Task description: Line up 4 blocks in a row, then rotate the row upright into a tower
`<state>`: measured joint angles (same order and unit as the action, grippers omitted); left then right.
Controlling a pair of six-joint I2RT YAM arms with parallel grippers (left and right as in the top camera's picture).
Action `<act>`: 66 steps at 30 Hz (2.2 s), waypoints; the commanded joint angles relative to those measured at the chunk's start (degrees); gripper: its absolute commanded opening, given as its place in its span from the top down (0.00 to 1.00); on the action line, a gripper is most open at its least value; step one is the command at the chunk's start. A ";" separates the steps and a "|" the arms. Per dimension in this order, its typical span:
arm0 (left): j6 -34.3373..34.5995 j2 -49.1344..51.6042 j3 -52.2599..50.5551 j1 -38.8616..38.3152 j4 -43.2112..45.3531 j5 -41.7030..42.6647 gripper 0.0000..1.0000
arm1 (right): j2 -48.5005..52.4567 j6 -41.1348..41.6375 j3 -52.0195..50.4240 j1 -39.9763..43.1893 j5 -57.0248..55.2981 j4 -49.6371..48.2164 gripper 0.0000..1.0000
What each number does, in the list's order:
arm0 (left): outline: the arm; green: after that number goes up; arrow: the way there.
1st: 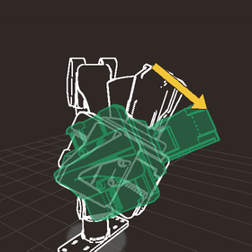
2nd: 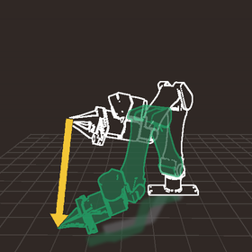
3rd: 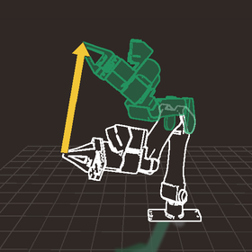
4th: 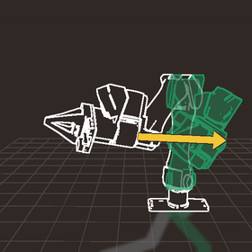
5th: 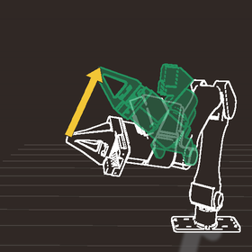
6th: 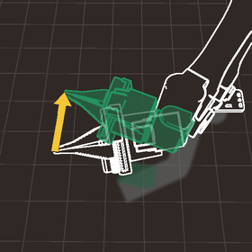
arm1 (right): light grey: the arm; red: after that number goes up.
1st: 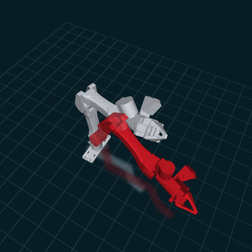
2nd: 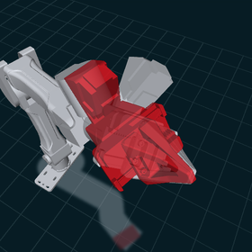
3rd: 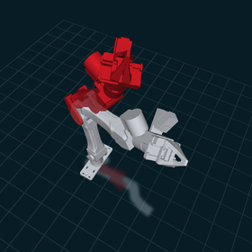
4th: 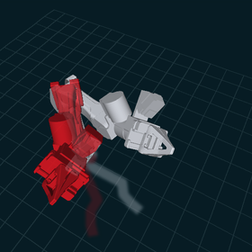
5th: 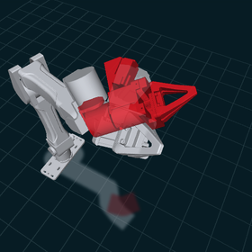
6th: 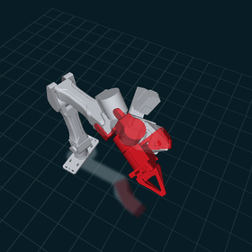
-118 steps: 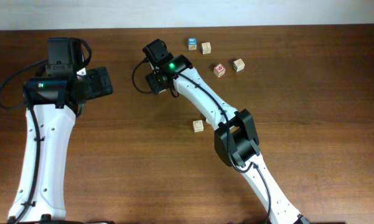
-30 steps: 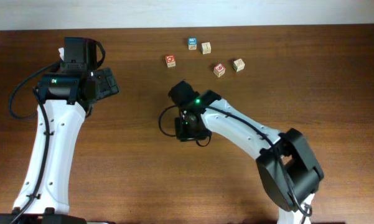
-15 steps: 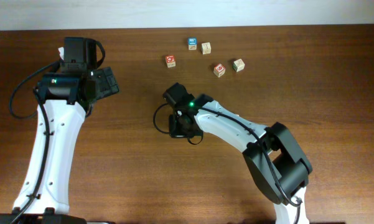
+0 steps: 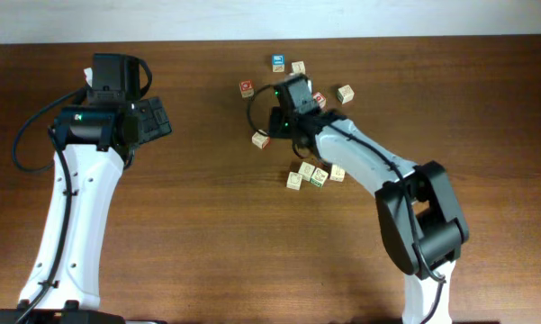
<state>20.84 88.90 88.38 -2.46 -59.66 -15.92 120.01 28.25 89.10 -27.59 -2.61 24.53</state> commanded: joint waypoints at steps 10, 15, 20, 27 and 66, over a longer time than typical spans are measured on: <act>0.15 11.96 -0.28 -10.51 1.36 16.65 0.43 | -5.53 -4.48 12.17 8.41 8.55 42.80 0.66; 0.17 18.10 -0.28 -17.79 7.02 16.65 0.49 | -4.70 -10.47 12.04 13.11 14.45 44.24 0.67; 0.13 19.37 -0.28 -17.25 14.64 9.05 0.50 | 1.62 -9.29 11.52 7.48 14.25 38.47 0.68; 0.13 19.39 -0.28 -8.52 13.73 6.86 0.50 | 4.02 -2.29 11.45 -0.24 13.51 41.75 0.71; -5.57 19.28 3.08 -2.95 2.10 5.31 0.08 | 3.72 -2.10 27.34 -1.31 8.11 53.09 0.43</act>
<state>16.97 107.63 88.95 -5.50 -57.28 -9.54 124.22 26.72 115.48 -31.70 7.07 77.08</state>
